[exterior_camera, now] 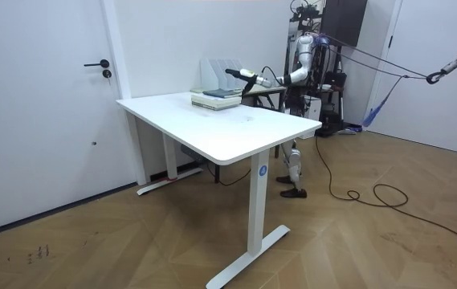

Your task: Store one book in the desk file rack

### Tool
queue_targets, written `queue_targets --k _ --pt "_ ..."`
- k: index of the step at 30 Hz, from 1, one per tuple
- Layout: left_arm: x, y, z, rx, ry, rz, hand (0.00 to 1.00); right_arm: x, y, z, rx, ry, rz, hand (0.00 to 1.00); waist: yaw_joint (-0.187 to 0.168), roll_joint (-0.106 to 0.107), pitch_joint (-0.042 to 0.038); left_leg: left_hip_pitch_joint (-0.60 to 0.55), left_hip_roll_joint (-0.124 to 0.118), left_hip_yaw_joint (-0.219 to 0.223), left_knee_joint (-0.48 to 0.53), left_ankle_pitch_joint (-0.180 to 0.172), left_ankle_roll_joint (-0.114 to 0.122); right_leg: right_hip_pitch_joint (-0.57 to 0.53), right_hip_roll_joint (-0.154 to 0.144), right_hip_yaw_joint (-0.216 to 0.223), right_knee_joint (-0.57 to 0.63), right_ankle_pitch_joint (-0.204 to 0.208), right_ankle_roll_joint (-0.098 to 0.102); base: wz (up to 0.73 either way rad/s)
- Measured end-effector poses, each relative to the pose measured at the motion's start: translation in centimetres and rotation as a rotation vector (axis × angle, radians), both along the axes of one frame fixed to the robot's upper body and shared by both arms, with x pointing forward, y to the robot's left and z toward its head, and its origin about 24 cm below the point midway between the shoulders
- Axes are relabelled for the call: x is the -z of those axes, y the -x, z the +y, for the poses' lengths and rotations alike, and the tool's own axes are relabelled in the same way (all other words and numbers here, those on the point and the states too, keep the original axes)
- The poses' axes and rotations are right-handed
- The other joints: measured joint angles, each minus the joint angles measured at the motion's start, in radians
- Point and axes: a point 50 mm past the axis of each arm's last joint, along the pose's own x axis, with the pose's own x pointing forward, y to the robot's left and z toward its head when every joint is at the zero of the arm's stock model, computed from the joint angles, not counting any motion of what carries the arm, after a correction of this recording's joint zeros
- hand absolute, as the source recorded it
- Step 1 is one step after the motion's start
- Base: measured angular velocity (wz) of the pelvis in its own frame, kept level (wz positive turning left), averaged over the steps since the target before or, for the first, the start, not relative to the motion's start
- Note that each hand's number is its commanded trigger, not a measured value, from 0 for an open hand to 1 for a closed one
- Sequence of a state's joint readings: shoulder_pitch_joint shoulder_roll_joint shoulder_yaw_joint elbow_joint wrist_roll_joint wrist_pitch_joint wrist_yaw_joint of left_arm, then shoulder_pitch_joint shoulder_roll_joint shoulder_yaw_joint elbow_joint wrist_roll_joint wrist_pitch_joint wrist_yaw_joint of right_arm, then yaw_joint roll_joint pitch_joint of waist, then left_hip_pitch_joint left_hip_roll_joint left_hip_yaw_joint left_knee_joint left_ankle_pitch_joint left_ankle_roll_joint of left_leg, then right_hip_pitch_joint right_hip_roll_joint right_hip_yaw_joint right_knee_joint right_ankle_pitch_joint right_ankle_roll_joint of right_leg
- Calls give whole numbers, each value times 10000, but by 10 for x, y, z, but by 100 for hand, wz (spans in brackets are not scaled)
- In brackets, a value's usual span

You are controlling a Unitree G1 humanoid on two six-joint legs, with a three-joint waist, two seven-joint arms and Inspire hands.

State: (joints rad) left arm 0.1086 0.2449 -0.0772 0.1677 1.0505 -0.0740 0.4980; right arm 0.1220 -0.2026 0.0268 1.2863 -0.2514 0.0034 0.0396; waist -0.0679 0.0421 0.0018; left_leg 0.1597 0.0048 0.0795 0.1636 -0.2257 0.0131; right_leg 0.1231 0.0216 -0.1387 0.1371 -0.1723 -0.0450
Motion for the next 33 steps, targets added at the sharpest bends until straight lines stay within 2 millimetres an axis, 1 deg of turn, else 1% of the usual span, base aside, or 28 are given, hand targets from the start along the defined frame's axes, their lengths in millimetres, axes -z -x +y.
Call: queue_targets --k 4,9,13,17,21,24,26,30,31,33 --pt "13 3 2 -374 324 573 0 1 4 3 -567 -93 569 0 -33 14 -8 12 6 1 1 0 0 -15 0 5 44 0 0 0" --pt "20 5 3 -753 555 858 0 2 9 4 -533 -77 902 0 -32 15 -9 26 6 1 9 0 0 -37 -13 -7 138 -5 -2 0" --pt "34 11 13 -1339 789 1546 0 2 12 4 -735 -30 1072 0 -28 19 -13 46 14 -7 6 0 1 -39 -4 -5 137 -9 -7 0" --pt "39 15 21 -1900 1054 1790 0 2 15 3 -699 24 1242 0 -11 25 -20 59 15 -3 7 1 2 -36 -6 -10 151 -8 -8 0" --pt "39 19 32 -2503 1372 1793 0 2 15 3 -680 24 1244 0 -37 66 -112 76 15 7 6 1 3 -30 -4 6 160 -7 -9 0" --pt "41 20 35 -2850 1624 1867 0 2 15 3 -646 34 1272 0 -35 110 -140 107 15 18 7 2 3 11 -9 -3 229 -4 -10 0" --pt "46 23 38 -3005 1635 2103 0 2 15 3 -637 -3 1316 0 -22 125 -128 160 20 32 4 2 4 17 -11 5 312 -15 -22 -2" --pt "60 31 42 -3300 1583 3147 0 2 15 4 -611 -113 1447 0 -36 79 -107 179 29 54 -1 2 4 52 -13 12 333 -37 -31 0" --pt "61 31 42 -3277 1590 3254 0 2 16 3 -597 -101 1485 0 -15 58 -91 180 28 55 -1 2 5 17 -16 31 340 -48 -33 0" --pt "61 31 43 -3272 1594 3312 0 2 16 3 -572 -66 1542 0 4 51 -90 188 27 49 -6 5 12 4 -9 72 357 -49 -32 -3"
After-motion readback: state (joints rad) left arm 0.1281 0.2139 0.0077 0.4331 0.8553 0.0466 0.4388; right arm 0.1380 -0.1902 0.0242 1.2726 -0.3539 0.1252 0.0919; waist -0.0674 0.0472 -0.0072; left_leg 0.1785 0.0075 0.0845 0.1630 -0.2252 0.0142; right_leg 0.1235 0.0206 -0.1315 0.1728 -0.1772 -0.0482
